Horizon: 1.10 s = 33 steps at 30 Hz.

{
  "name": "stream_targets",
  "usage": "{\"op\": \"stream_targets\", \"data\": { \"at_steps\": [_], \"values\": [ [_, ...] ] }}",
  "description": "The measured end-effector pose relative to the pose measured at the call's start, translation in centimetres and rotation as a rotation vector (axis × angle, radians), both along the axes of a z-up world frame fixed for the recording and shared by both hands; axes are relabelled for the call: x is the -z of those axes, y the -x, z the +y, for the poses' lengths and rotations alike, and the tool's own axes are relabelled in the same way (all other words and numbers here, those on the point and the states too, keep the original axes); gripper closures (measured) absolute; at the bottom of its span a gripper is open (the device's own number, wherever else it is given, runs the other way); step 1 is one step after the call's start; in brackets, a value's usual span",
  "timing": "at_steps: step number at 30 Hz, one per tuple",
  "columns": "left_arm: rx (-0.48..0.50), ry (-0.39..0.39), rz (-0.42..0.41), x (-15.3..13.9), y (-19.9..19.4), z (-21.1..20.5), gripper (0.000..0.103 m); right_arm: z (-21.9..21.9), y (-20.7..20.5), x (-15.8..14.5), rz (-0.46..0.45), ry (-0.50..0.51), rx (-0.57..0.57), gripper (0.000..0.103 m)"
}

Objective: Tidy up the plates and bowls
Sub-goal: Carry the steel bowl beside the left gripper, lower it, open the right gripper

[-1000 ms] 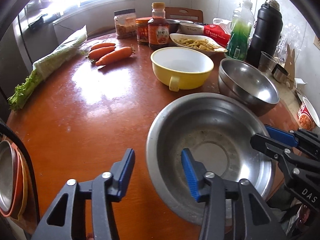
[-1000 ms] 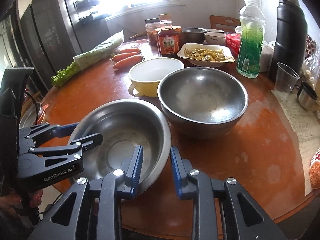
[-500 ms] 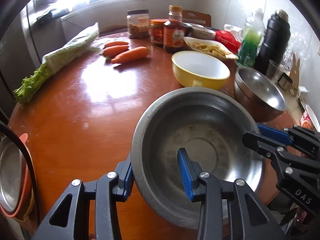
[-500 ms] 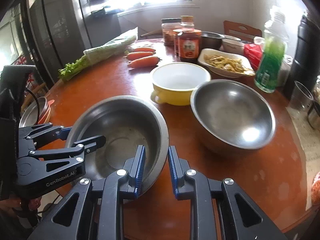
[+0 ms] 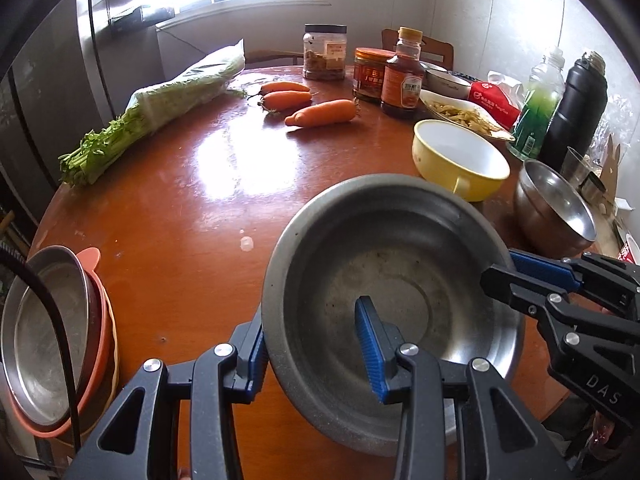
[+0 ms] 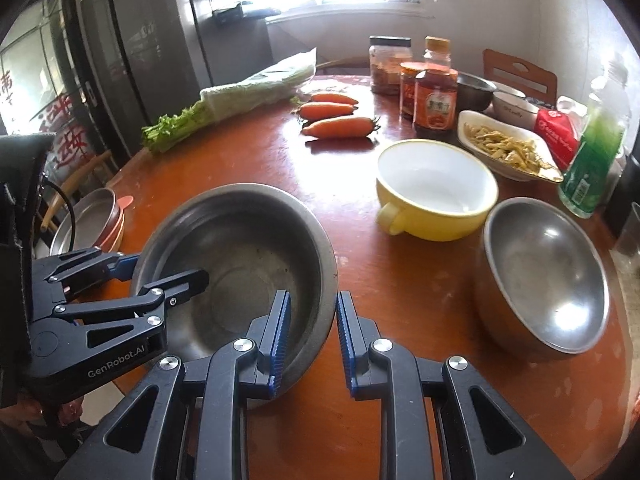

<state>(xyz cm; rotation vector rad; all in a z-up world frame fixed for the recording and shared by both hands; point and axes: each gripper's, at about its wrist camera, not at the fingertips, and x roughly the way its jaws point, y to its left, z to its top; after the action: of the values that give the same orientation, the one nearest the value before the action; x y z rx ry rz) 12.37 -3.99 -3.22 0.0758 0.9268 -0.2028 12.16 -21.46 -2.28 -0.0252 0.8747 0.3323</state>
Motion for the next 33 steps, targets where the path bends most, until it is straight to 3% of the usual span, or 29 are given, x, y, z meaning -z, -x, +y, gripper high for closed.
{"op": "stream_targets", "data": {
  "at_steps": [33],
  "values": [
    [0.011, 0.002, -0.028, 0.6, -0.51, -0.03, 0.062, -0.28, -0.53, 0.89, 0.017, -0.039, 0.021, 0.077]
  ]
}}
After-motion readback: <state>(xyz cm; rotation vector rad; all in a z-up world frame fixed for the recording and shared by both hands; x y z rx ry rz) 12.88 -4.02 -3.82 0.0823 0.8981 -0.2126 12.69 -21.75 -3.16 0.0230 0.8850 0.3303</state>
